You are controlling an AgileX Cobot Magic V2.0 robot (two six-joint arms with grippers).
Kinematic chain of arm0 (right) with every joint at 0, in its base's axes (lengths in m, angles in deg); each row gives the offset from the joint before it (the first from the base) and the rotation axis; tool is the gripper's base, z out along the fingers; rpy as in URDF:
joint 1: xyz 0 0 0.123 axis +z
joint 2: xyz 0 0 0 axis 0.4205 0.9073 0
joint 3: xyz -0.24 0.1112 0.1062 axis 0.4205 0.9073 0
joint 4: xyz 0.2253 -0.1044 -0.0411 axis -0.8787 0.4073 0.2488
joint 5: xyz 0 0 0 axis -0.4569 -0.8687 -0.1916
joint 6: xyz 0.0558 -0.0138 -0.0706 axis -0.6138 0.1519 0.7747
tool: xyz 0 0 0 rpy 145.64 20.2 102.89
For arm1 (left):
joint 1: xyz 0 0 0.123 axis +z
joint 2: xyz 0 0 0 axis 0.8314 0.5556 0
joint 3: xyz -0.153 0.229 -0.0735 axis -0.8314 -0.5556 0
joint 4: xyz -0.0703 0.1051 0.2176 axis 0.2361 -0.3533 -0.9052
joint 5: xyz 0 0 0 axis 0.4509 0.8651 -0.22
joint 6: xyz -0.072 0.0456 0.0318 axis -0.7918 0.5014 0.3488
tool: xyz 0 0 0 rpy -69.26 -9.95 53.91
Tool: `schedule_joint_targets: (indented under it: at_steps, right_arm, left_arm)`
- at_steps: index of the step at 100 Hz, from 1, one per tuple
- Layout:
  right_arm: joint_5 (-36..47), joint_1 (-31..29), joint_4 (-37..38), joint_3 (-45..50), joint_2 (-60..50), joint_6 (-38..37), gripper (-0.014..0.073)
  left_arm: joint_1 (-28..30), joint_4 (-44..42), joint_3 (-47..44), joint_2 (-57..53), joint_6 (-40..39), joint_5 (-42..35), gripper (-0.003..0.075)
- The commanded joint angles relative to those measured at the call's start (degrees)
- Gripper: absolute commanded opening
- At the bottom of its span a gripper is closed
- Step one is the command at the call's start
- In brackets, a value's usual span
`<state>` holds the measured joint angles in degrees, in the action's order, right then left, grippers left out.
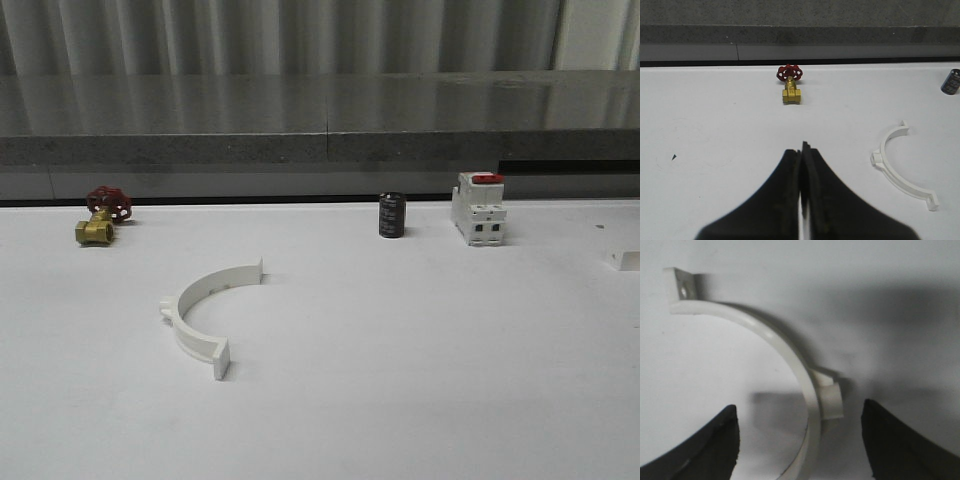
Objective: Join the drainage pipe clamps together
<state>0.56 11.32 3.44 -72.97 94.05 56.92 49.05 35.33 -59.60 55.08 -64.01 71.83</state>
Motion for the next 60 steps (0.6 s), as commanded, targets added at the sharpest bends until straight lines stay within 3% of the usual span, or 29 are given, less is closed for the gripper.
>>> schedule_joint_targets:
  at_steps: [1, 13, 23, 30, 49, 60]
  right_arm:
    - [1.75, -0.39, 0.46, -2.49, -1.41, 1.62, 0.0521]
    - [0.83, -0.39, 0.46, -4.1, 0.28, 1.97, 0.0515]
    - [0.12, -0.39, 0.46, -4.71, 1.23, 1.97, 0.0459]
    - [-0.44, -0.39, 0.46, -4.8, 1.43, 1.97, 0.0381]
    - [-2.07, -0.39, 0.4, -4.93, 1.07, 1.91, 0.007]
    - [-4.3, -0.39, -1.42, -4.95, 1.07, 1.9, 0.0]
  left_arm:
    - [0.04, 0.35, 1.43, 0.04, -0.02, -4.63, -0.0021]
    - [0.04, 0.35, 1.43, 0.04, -0.02, -4.63, -0.0021]
    - [0.04, 0.35, 1.43, 0.04, -0.02, -4.63, -0.0021]
    - [0.04, 0.35, 1.43, 0.04, -0.02, -4.63, -0.0021]
    - [0.04, 0.35, 1.43, 0.04, -0.02, -4.63, -0.0021]
    - [0.04, 0.35, 1.43, 0.04, -0.02, -4.63, -0.0021]
